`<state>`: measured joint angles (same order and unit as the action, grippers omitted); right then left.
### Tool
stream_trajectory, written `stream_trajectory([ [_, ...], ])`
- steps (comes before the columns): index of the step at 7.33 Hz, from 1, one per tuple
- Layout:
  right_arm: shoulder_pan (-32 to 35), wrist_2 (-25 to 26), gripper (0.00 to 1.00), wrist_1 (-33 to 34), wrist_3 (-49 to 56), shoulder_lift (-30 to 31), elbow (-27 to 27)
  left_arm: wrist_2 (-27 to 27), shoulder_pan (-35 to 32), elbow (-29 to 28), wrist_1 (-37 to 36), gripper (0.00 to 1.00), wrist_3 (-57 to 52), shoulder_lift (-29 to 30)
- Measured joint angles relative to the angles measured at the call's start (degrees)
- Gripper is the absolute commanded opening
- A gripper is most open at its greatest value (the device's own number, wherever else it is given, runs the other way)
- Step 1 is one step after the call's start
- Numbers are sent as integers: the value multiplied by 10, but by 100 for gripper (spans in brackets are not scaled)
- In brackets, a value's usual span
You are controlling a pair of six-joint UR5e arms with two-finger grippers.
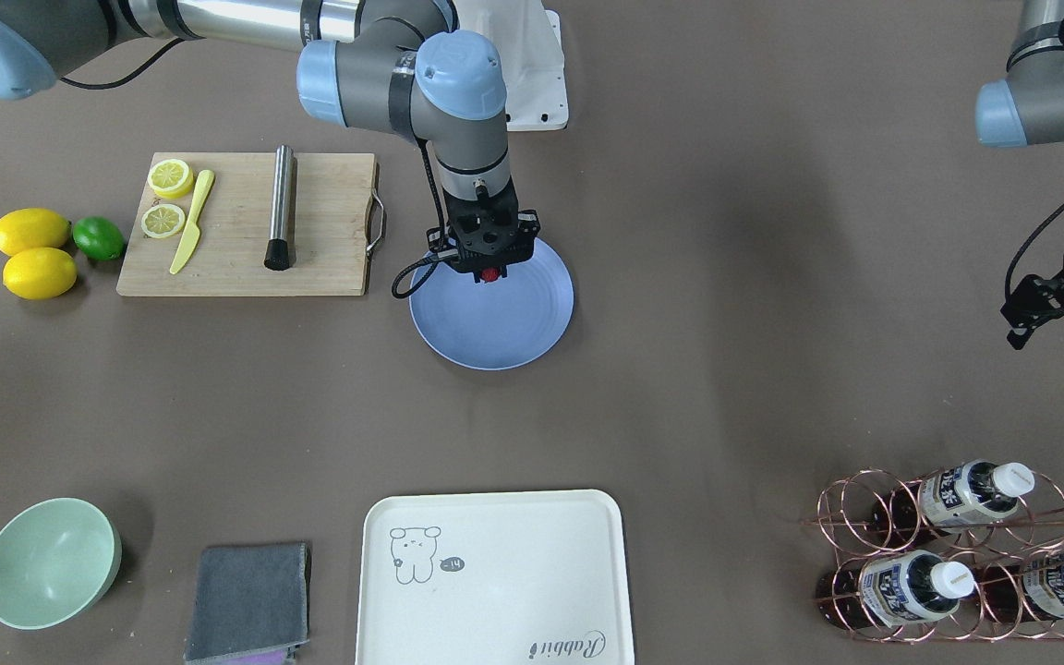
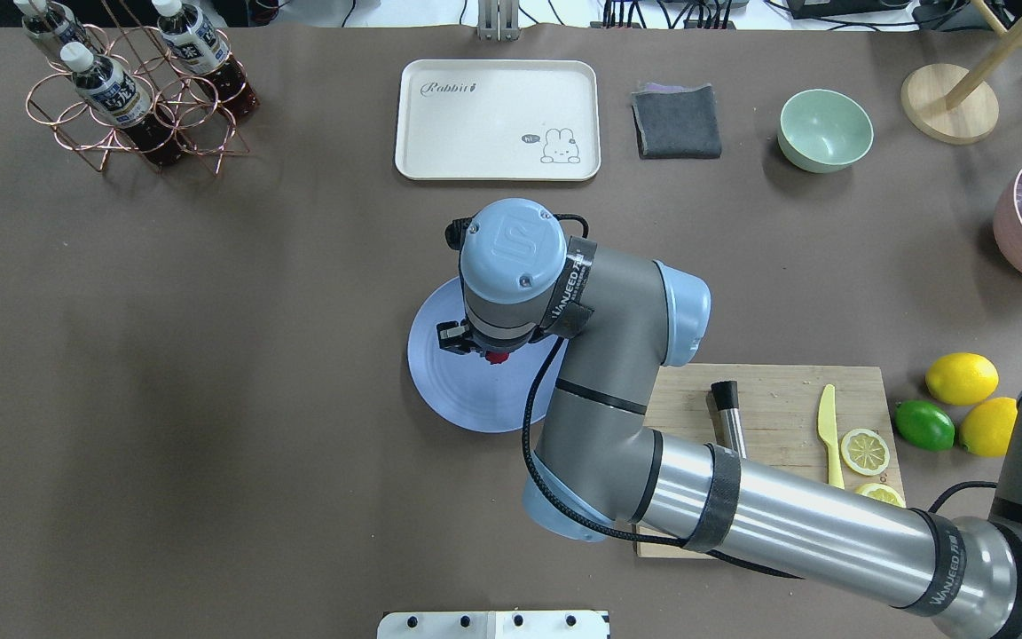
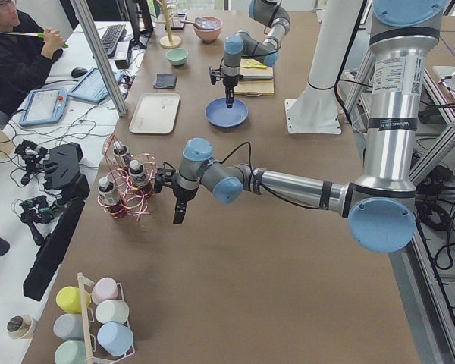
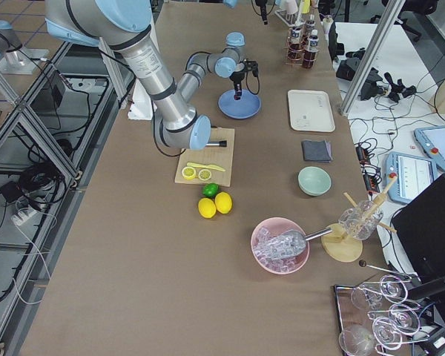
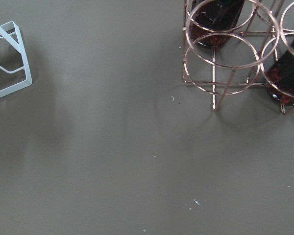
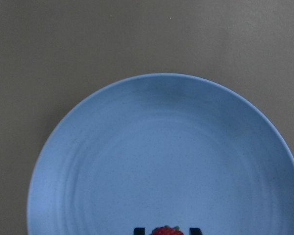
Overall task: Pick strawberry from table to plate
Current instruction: 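Carry the strawberry with the right gripper over the blue plate while the left withdraws, then lower the strawberry onto the plate and open the right gripper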
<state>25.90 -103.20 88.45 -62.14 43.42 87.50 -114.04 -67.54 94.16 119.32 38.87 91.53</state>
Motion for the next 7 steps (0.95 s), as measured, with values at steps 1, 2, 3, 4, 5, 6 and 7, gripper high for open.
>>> stream_trajectory([
  [1,-2,13,0,-23,2,2,-22,-5,-5,-6,0,98,-9,1],
  [2,-1,22,0,-65,4,3,-52,-6,-7,-8,0,98,-12,2],
  [3,3,25,0,-98,5,2,-73,-7,-8,-9,0,98,-13,2],
  [4,4,25,0,-111,3,1,-81,-7,-8,-10,0,98,-13,2],
  [5,5,24,17,-114,2,1,-83,-7,-8,-11,0,98,-13,3],
  [6,6,22,99,-107,1,1,-75,-7,-8,-13,0,98,-13,4],
  [7,6,22,100,-87,0,0,-57,-7,-8,-17,1,98,-13,5],
])
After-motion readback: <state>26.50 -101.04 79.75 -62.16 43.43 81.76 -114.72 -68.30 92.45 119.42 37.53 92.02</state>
